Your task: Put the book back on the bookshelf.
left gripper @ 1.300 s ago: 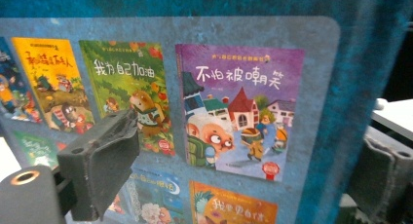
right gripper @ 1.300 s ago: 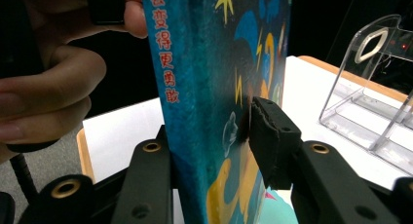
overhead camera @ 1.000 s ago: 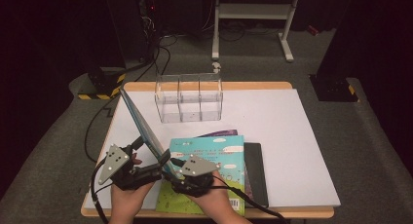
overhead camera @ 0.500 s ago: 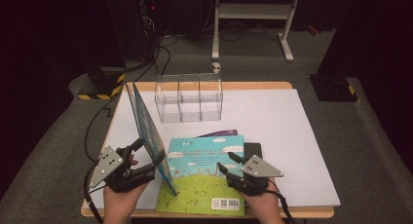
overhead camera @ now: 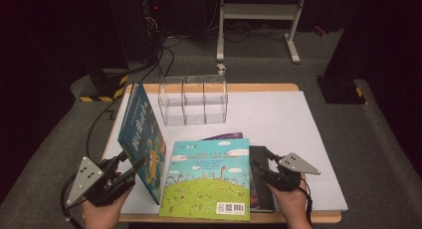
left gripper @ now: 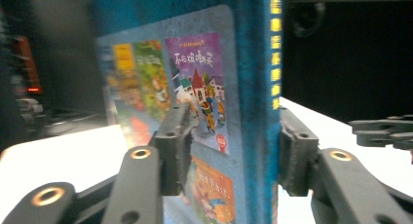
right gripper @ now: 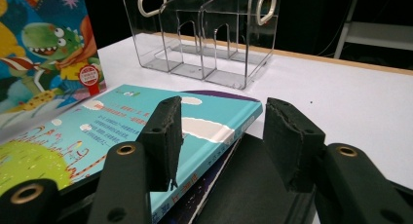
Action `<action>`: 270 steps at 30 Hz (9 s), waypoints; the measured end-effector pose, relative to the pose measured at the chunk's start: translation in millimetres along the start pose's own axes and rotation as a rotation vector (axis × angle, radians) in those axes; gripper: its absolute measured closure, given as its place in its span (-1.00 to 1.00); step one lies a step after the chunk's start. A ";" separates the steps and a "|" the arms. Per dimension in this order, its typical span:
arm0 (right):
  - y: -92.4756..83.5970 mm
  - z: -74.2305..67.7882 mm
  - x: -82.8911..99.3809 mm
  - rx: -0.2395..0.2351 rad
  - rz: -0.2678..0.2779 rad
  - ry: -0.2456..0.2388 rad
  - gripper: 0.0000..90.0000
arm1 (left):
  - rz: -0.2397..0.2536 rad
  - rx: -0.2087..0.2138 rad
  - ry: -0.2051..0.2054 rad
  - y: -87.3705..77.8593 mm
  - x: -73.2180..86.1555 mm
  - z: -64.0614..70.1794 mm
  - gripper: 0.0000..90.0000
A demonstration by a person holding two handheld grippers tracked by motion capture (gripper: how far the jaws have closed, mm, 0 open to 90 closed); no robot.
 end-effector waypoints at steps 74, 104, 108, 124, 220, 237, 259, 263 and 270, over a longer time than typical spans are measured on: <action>-31.8 51.2 39.7 0.122 -0.116 0.018 0.09 | -0.145 0.001 0.072 59.0 -26.5 -47.5 0.84; -37.3 51.8 34.0 0.097 -0.068 0.053 0.10 | -0.028 -0.235 -0.002 221.0 -40.1 -87.8 0.84; -37.3 51.9 34.3 0.094 -0.069 0.053 0.10 | -0.030 -0.249 0.005 230.2 -40.3 -90.0 0.84; -35.8 48.8 35.8 0.070 -0.073 0.065 0.10 | -0.023 -0.264 0.043 239.7 -26.7 -90.6 0.83; -17.6 11.8 43.5 -0.020 -0.153 0.066 -0.32 | -0.468 0.179 -0.223 96.6 156.9 36.8 -0.32; -5.0 -17.4 47.3 -0.073 -0.209 0.082 -0.45 | -0.519 0.252 -0.267 93.9 165.8 58.0 -0.40; -19.2 20.3 44.1 0.033 -0.240 0.107 -0.38 | -0.368 0.362 -0.322 109.5 140.5 91.1 -0.40; -18.6 24.6 48.8 0.005 -0.239 0.162 -0.38 | -0.385 0.376 -0.322 110.2 142.0 92.1 -0.49; -19.2 24.9 50.2 0.010 -0.233 0.172 -0.38 | -0.400 0.425 -0.340 114.8 140.7 99.5 -0.51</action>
Point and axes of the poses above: each handheld gripper's, and its own axes: y roughly forward along the jaws, x roughly out of its underside, z roughly to its right, the point moved 7 cm from there along y, roughly forward along the jaws, and after that the axes turned 11 degrees about y, right-handed, at the moved point
